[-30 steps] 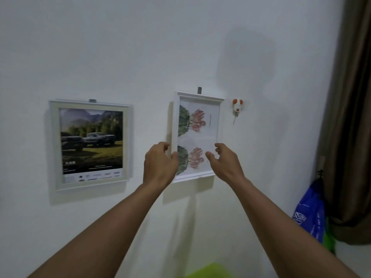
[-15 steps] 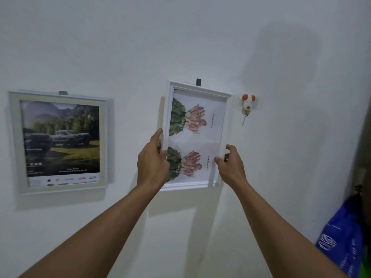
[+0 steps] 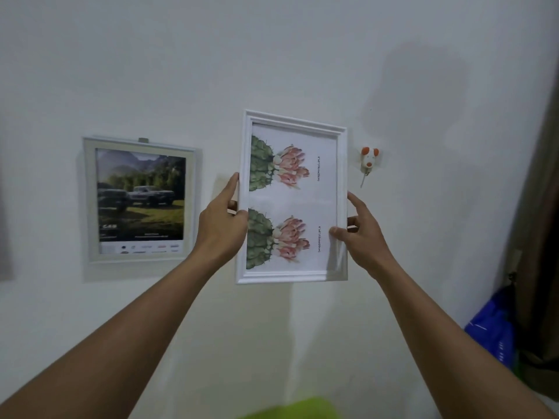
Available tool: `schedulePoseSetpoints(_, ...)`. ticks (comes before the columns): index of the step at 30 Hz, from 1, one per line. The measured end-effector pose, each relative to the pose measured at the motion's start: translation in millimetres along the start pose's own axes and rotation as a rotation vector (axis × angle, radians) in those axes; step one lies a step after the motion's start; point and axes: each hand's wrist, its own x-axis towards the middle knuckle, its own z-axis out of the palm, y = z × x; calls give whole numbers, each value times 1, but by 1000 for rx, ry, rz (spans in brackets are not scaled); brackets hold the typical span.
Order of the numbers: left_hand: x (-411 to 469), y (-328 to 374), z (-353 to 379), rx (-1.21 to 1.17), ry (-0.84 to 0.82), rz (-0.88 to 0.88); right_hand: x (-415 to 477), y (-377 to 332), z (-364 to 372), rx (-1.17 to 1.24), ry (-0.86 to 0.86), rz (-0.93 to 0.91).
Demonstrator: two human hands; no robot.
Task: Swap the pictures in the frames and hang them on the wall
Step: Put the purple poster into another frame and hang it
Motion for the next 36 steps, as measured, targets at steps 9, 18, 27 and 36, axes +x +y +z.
schedulePoseSetpoints(9,-130,-23,-131,-77,-77,-171,-152,-57,50,27,-230,112)
schedulePoseSetpoints(18,-265,-107,-234,-2,-153,-469,-296,-41,145,51,-449,306)
schedulePoseSetpoints(27,-359,-186,-270,-61,-135,-825,-391,12,243,99,-576,551)
schedulePoseSetpoints(36,-395,-221,-288,-71,-151,-963,-448,60,328,47,-561,691)
